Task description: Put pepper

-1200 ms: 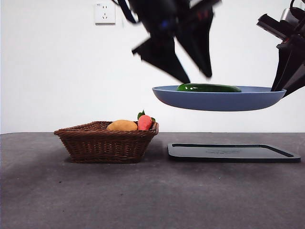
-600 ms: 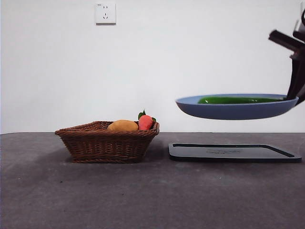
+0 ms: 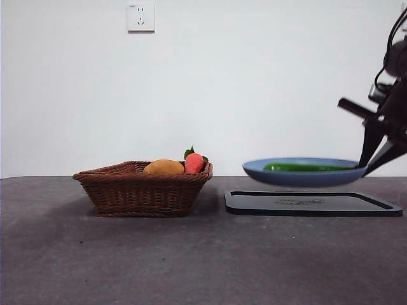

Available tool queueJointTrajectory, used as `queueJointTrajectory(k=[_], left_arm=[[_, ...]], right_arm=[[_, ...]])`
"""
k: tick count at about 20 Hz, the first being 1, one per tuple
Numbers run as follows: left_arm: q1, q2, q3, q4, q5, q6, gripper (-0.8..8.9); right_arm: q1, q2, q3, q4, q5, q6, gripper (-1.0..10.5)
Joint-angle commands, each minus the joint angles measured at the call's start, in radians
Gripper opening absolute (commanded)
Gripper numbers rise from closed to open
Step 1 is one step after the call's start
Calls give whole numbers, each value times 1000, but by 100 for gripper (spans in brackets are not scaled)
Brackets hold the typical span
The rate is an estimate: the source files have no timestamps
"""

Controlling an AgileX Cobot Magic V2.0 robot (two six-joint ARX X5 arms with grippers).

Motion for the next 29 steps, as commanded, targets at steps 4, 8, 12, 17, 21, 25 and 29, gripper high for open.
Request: queueJointTrajectory(k=[4,8,12,17,21,25,29], left_arm=[[-10,7,20,6,-1,-23,262],[-10,7,20,6,-1,-26,262],[-10,7,20,1,-1,-26,262],[-10,7,20,-9,-2,-26,262],[-10,7,20,-26,-2,-25,262],[-10,7,20,-47,-37,-16,262],[-10,8,20,-95,-114,6,258]], right_arm=[[-5,78,23,69,-25,18,5],[-5,117,23,76,-22,13,5],[-4,126,23,83,-21,-19,16],[-6,113,23,82,-22,-20,182],[-12,8,23,42,23,-46,182],[-16,-196,23,-98,42,-118,182],[23,-457,23,-309,24,-217,182]])
